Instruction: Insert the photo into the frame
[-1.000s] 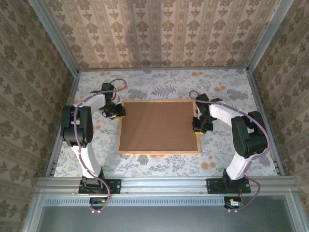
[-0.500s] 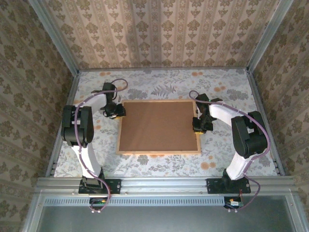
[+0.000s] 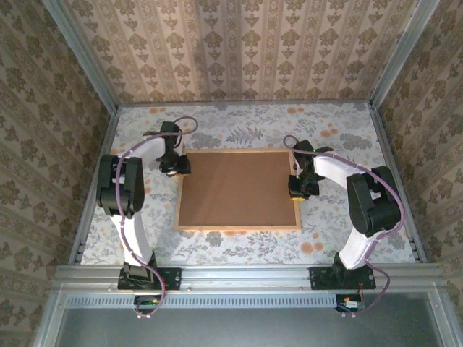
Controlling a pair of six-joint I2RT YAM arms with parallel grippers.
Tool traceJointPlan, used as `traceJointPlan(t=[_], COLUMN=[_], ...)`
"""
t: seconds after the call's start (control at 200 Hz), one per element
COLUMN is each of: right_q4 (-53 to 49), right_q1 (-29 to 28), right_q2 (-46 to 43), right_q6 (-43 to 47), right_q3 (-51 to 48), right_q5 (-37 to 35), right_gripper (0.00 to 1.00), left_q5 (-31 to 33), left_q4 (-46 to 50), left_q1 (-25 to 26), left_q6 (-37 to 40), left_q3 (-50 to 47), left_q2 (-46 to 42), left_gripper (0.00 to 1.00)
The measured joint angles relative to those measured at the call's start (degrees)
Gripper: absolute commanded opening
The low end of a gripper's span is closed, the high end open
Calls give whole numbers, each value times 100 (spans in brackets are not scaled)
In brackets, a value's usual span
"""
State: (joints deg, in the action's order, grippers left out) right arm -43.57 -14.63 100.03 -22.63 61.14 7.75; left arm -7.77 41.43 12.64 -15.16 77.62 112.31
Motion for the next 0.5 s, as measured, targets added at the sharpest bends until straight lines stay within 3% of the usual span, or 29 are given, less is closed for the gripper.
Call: traceJointPlan(t=[0.5], right_q4=[0], right_q1=[0], right_q2=[0], right_q6=[0], right_q3=[4], right_q5=[0], right_gripper=[9], left_q5=[426], left_q4=[424], left_q1=[216], left_q6=[24], left_q3=[378], left_q2=[234], left_gripper=[33])
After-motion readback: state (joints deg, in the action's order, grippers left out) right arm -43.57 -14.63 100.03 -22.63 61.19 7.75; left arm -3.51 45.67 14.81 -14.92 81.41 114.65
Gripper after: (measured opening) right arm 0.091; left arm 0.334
